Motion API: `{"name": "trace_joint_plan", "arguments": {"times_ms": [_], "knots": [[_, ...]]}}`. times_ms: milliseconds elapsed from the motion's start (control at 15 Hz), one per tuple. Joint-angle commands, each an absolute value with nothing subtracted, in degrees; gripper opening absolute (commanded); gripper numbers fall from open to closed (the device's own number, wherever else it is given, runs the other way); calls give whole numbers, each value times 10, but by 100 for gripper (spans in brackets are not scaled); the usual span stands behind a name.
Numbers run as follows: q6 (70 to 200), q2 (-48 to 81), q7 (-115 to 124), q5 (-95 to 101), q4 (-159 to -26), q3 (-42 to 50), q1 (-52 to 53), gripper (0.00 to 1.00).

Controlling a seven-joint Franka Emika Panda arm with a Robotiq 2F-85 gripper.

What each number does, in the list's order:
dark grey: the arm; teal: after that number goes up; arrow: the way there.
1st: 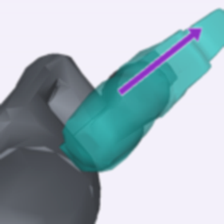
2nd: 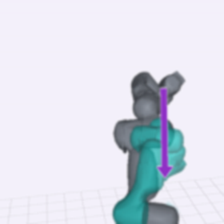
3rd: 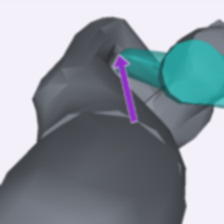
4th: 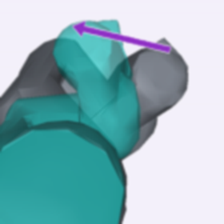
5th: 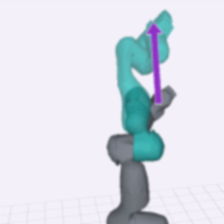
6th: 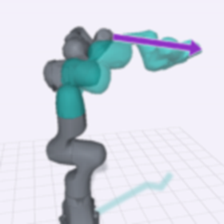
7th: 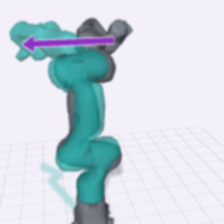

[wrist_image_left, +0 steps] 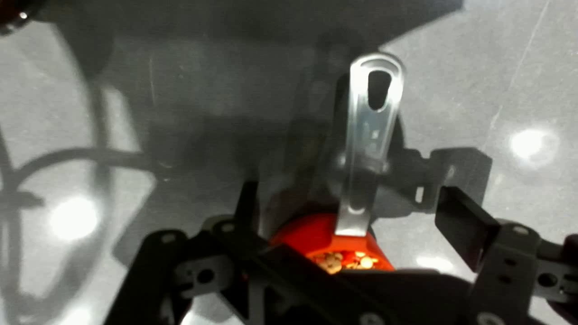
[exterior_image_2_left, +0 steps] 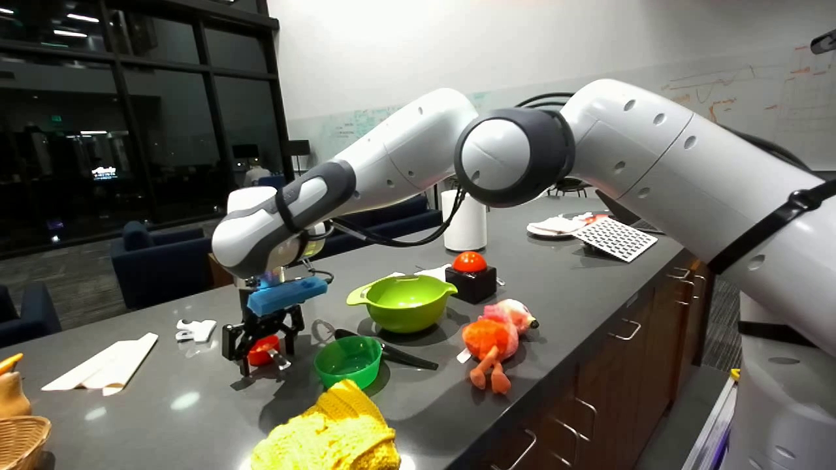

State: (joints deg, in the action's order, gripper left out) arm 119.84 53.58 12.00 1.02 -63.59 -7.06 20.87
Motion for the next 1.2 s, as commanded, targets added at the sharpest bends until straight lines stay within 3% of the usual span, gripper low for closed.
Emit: {"name": "trace_joint_plan", "arguments": {"times_ms": [0,1133], "knots": [[1210,528,150,22,-648,-55,220,100],[1244,448,340,67,-762,35,287,100]]}}
